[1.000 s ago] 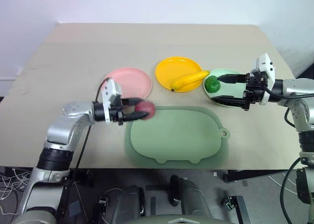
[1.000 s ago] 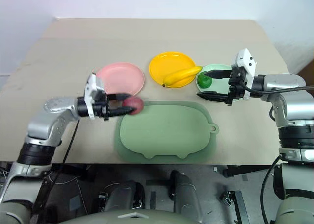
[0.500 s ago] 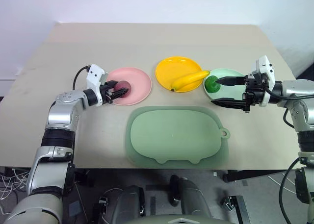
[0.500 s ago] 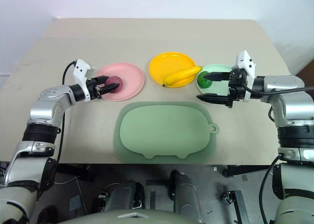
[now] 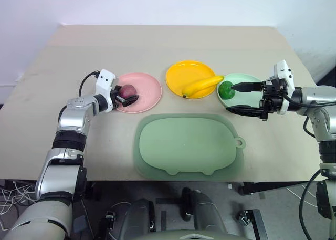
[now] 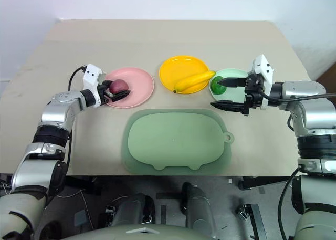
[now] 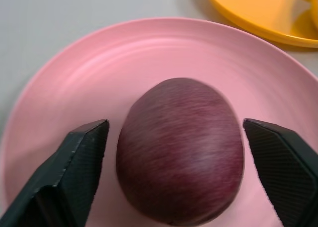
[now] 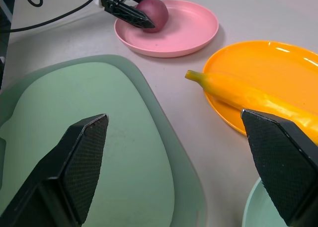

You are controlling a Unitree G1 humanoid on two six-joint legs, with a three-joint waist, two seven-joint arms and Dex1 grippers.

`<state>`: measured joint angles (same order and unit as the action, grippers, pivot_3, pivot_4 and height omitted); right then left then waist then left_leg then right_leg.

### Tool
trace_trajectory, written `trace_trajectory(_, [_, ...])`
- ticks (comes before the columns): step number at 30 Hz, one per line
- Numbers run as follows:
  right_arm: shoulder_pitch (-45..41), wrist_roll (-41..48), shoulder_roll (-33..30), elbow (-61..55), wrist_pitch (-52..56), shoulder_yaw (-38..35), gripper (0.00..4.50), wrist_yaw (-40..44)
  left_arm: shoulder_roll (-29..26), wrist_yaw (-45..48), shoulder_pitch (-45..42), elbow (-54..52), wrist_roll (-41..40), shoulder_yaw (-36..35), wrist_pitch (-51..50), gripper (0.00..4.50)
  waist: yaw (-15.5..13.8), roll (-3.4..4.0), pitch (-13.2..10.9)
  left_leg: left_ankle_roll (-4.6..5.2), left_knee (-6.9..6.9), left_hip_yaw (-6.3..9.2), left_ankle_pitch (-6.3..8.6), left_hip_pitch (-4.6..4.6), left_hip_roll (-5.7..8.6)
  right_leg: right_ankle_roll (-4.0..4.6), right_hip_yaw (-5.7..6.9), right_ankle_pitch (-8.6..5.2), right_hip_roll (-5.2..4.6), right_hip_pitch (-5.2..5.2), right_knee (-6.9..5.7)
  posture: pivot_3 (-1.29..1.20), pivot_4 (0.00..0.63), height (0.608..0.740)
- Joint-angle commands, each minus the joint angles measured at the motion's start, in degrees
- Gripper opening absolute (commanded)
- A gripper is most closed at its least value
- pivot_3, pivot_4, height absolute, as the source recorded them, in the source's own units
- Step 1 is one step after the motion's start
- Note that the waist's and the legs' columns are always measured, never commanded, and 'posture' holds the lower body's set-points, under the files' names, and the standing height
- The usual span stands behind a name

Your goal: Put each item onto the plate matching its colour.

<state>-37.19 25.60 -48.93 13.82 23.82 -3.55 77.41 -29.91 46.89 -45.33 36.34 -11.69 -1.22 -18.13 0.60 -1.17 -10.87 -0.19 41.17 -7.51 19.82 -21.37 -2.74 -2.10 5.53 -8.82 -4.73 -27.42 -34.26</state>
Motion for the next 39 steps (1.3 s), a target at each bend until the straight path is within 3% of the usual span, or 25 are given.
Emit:
trace_trajectory(1, [-1.30, 0.77, -0.41, -0.96, -0.15, -1.66, 4.50, -0.13, -3.38, 3.13, 0.79, -6.63, -0.72, -2.04, 5.07, 4.46, 0.01, 0.00, 0.00, 0.00, 0.00, 0.00, 0.00, -0.01, -0.01, 0.00, 0.00, 0.00, 0.00, -0.02, 0.00, 0.00, 0.150, 0.704])
trace_trajectory(5, [-1.72, 0.42, -0.34, -0.35, -0.56, -1.43, 4.50, 0.04, -7.06, 0.24, -0.27, -7.08, -1.23, -7.40, 12.10, 4.46, 0.06, 0.00, 0.00, -0.01, 0.00, 0.00, 0.00, 0.00, -0.02, 0.01, 0.00, 0.00, -0.01, -0.02, 0.00, 0.00, 0.150, 0.704])
trace_trajectory(8, [-2.46, 0.38, 0.19, 0.46, -0.44, -1.11, 4.50, 0.05, -6.65, 0.10, 0.18, -8.75, -3.71, -10.39, 15.35, 4.46, 0.03, 0.00, 0.00, -0.01, -0.01, 0.00, 0.00, 0.02, -0.02, 0.01, 0.00, 0.00, -0.02, -0.02, 0.00, 0.00, 0.150, 0.704])
trace_trajectory(13, [-3.30, -0.18, 0.94, 1.28, -1.05, -0.43, 4.50, 0.27, -4.62, 8.38, 4.33, -19.60, -14.90, -11.09, 3.44, 4.46, -0.64, 0.00, 0.00, 0.00, 0.05, 0.00, 0.00, -0.01, 0.01, -0.01, 0.01, 0.01, -0.06, 0.03, -0.04, 0.00, 0.150, 0.704])
trace_trajectory(15, [-3.63, -0.21, 1.17, 1.37, -0.97, -0.33, 4.50, 0.36, -5.65, 14.13, 9.91, -28.36, -19.40, -8.69, -1.98, 4.46, -0.64, 0.00, 0.00, 0.00, 0.05, -0.01, 0.00, -0.01, 0.01, -0.01, 0.01, 0.01, -0.05, 0.02, -0.09, 0.00, 0.150, 0.704])
trace_trajectory(22, [-3.07, 0.24, 2.52, 0.46, -0.49, -0.01, 4.50, 0.66, -11.75, 24.83, 20.89, -40.27, -20.26, -3.93, -4.29, 4.46, 0.05, 0.01, -0.01, -0.06, 0.05, 0.00, -0.03, 0.02, -0.04, 0.01, -0.01, -0.01, 0.02, -0.01, -0.04, 0.00, 0.150, 0.704])
trace_trajectory(30, [-2.47, -0.19, 3.99, 0.62, -1.00, 0.16, 4.50, 0.18, -18.53, 37.98, 22.33, -39.42, -22.73, -3.69, -4.28, 4.46, -0.01, 0.02, -0.01, -0.05, 0.04, 0.01, -0.03, -0.01, -0.04, 0.02, 0.00, -0.01, 0.01, -0.01, -0.01, 0.00, 0.150, 0.704])
trace_trajectory(39, [-0.48, 0.84, 5.06, -3.06, 0.24, -0.23, 4.50, -1.21, -17.73, 40.54, 14.02, -28.68, -19.10, -2.24, 0.50, 4.46, 0.03, 0.03, -0.01, -0.05, 0.04, 0.01, -0.03, 0.00, -0.01, 0.02, -0.01, -0.01, 0.01, -0.01, -0.01, 0.00, 0.150, 0.704])
